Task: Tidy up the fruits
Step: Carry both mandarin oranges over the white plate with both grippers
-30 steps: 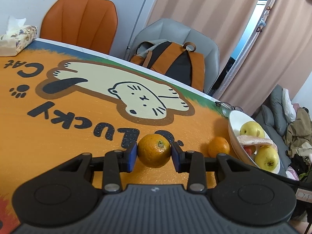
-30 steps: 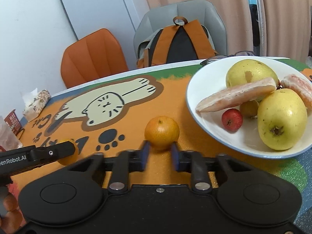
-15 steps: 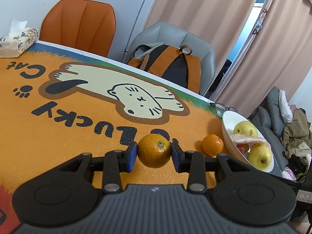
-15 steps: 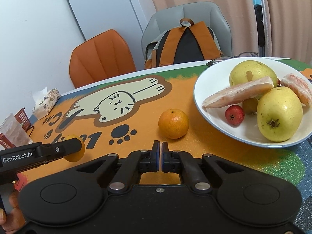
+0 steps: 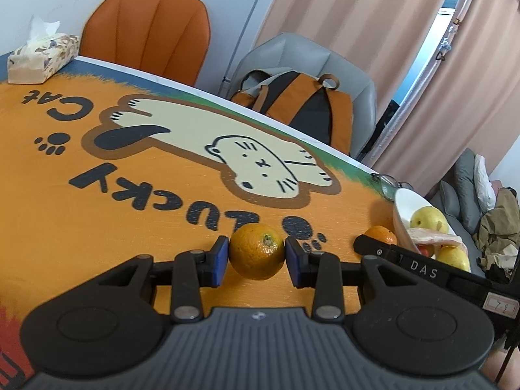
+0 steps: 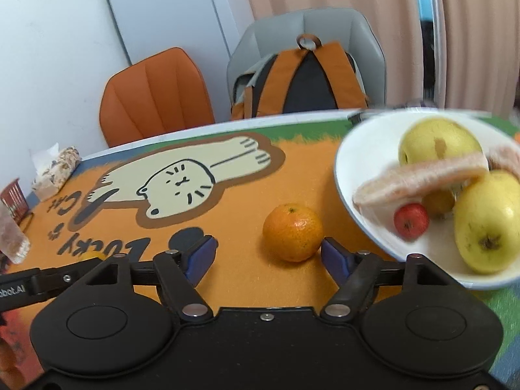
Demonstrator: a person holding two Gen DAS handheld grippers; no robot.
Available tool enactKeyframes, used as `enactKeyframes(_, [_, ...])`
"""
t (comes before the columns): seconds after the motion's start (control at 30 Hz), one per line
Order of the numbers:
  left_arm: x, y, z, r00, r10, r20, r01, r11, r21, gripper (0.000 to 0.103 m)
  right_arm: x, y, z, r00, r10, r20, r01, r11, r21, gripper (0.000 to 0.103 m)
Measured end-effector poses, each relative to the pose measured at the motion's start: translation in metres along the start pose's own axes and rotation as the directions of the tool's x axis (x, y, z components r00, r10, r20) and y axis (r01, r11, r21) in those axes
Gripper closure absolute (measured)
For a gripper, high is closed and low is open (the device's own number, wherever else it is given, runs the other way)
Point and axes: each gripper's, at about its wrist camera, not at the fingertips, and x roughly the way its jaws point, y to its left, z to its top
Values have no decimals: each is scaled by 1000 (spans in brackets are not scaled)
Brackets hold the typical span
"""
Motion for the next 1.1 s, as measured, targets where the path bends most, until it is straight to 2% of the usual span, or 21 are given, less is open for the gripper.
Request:
enactKeyframes(0.03, [0,2,0,1000,4,0,-4,1000,-5,67,2,1,0,1000,3,-3,-3,1000,-5,34])
enactKeyframes(0.1, [0,5,0,1000,11,0,-11,1000,-12,67,5,0,0,1000,0,-19,0,1000,3,61])
enactKeyframes(0.17, [-1,6,1,1000,14,4,-14,1000,-14,67,6,-3,0,999,29,-40,-28,999,21,100])
enactKeyframes(0.2, [-1,6,1,1000,14,6,-14,1000,-13,67,4,-3,0,999,30,-42,-29,999,20,102])
enactKeyframes(0.4, [-5,-4,2,1000,5,14,-5,1000,0,67,-16,-3,2,998,58,-5,-58,998,-2,102])
enactKeyframes(0.6, [-7,-13,-1,1000,-10,17,10,1000,15,67,-22,-7,1,997,72,-17,-72,997,3,102])
enactKeyframes(0.67, [-6,-14,-1,1000,-13,12,13,1000,17,67,-23,-8,0,998,66,-16,-66,998,3,99])
enactKeyframes(0.7, [-6,-14,-1,1000,-15,10,15,1000,19,67,-23,-9,0,998,59,-15,-59,998,0,96])
enactKeyframes(0.77, [-5,-13,-1,1000,-20,9,19,1000,20,67,-21,-10,1,999,52,-17,-52,999,7,71])
enactKeyframes(0.87, [-5,-11,-1,1000,-22,9,21,1000,18,67,-17,-6,3,998,56,-1,-56,998,-6,48])
enactKeyframes(0.93, [-4,-7,0,1000,-16,7,16,1000,11,67,-11,-3,6,999,49,4,-49,999,-22,42])
enactKeyframes(1.1, [-2,3,3,1000,11,7,-11,1000,-4,67,4,1,12,999,48,-6,-48,998,-33,40])
